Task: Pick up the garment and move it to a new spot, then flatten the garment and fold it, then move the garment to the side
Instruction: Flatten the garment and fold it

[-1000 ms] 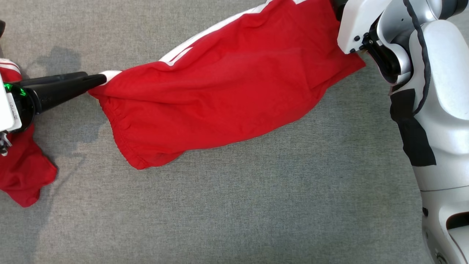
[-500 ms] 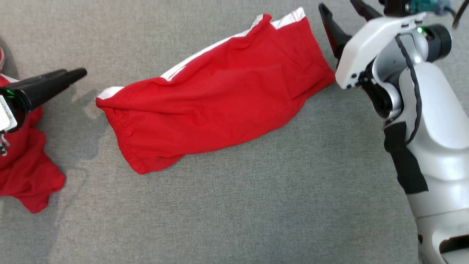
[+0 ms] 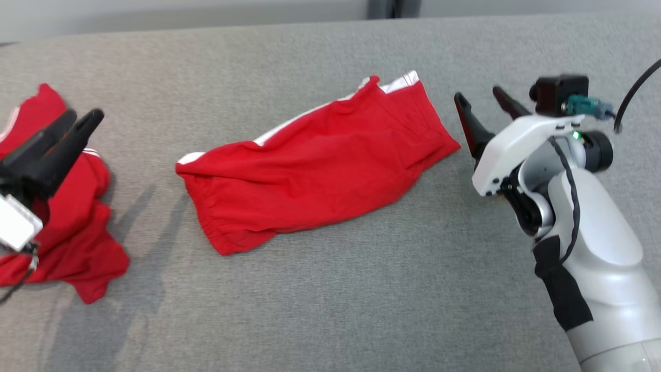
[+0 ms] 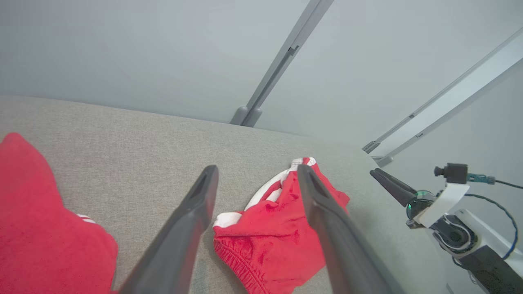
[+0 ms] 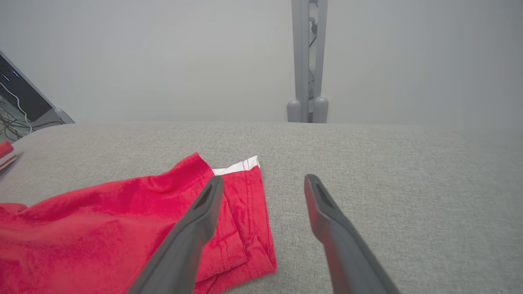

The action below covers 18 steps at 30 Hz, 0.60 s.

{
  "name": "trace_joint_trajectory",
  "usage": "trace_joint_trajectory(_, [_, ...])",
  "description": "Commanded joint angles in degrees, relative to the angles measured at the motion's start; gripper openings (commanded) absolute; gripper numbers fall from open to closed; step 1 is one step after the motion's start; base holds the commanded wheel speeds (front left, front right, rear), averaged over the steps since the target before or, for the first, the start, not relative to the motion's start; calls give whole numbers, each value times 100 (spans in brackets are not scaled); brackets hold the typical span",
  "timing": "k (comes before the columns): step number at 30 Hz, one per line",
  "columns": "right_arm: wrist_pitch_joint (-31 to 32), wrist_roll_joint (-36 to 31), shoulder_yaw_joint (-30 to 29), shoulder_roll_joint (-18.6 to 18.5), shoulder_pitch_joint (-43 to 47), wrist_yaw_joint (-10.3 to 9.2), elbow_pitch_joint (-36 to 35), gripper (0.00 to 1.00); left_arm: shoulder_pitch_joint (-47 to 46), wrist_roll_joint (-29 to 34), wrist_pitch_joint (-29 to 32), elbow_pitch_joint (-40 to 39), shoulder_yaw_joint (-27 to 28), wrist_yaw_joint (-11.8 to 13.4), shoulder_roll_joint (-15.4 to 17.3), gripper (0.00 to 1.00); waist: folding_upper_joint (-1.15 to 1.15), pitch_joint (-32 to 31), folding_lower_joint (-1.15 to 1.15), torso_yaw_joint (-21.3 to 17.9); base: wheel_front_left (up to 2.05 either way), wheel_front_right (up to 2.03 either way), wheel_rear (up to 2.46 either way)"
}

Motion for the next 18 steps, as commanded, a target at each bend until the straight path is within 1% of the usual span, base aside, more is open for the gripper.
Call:
trace_joint_trajectory(1, [-69, 29, 0, -37, 96, -1, 52, 100, 162, 110, -162, -29, 47, -2, 58, 100, 0, -139, 0, 117, 0, 0, 0])
trace_joint_trajectory(6, [-298, 73, -145, -37, 224, -1, 400, 100, 848, 563, -1165, -164, 131, -2, 95, 100, 0, -304, 0, 346, 0, 0, 0])
trace_joint_trajectory(12, [-580, -94, -469, -36, 2, -1, 893, 100, 1470, 950, -2148, -235, 247, -2, 46, 100, 0, -263, 0, 633, 0, 0, 0])
trace_joint_trajectory(16, [-695, -227, -733, -41, -191, -1, 1302, 100, 1736, 1355, -2516, -257, 361, 65, -73, 100, 0, -184, 0, 819, 0, 0, 0])
trace_joint_trajectory(18, [-749, -287, -864, -35, -284, -1, 1512, 100, 1860, 1575, -2598, -238, 454, 103, -247, 100, 0, -151, 0, 912, 0, 0, 0])
